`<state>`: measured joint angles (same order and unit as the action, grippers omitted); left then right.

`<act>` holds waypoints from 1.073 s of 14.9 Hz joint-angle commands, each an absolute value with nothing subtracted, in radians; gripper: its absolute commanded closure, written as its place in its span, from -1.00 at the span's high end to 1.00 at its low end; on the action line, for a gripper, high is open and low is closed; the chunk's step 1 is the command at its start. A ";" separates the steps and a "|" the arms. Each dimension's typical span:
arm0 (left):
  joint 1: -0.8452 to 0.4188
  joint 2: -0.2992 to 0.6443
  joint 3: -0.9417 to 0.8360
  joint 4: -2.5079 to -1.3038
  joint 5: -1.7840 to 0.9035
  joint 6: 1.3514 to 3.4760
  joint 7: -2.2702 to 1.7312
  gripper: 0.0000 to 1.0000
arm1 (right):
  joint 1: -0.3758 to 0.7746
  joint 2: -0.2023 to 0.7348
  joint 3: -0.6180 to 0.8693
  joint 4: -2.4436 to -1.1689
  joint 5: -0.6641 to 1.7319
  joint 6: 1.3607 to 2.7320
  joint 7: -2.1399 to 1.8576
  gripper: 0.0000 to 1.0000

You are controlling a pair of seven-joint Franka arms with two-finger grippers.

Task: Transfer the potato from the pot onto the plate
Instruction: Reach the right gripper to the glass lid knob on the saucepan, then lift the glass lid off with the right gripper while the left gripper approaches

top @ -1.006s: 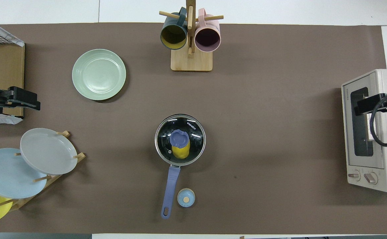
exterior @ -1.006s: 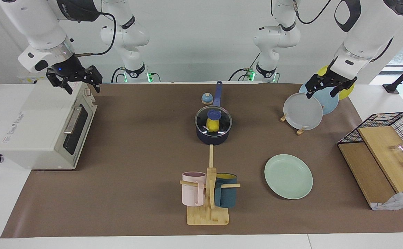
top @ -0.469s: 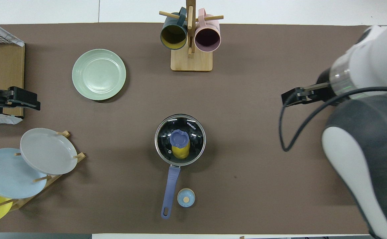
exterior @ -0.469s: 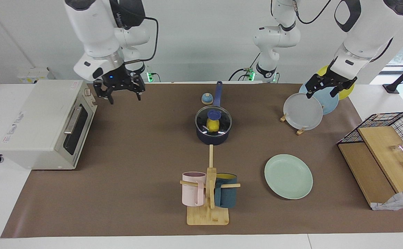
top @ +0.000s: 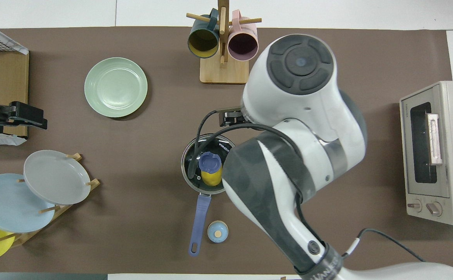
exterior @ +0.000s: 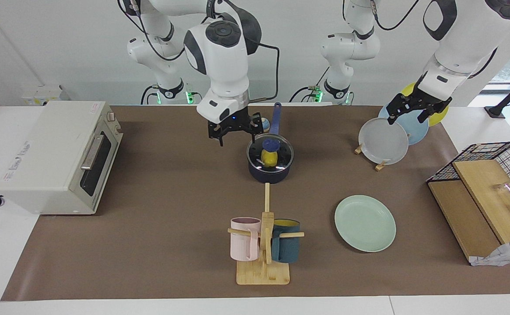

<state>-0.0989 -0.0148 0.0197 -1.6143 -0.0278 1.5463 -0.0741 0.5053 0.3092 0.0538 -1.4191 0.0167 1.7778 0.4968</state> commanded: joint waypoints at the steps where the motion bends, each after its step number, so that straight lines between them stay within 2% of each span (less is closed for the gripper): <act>1: -0.094 -0.031 0.015 -1.631 -0.014 1.551 -0.067 1.00 | 0.619 0.368 0.052 -1.390 -0.017 1.811 0.634 1.00; 3: -0.094 -0.031 0.015 -1.631 -0.014 1.551 -0.067 1.00 | 0.646 0.387 0.054 -1.446 -0.051 1.889 0.667 1.00; 7: -0.094 -0.029 0.015 -1.631 -0.014 1.551 -0.067 1.00 | 0.678 0.310 0.054 -1.653 -0.049 2.032 0.670 1.00; 16: -0.094 -0.029 0.015 -1.631 -0.014 1.551 -0.067 1.00 | 0.684 0.265 0.054 -1.779 -0.058 2.106 0.652 1.00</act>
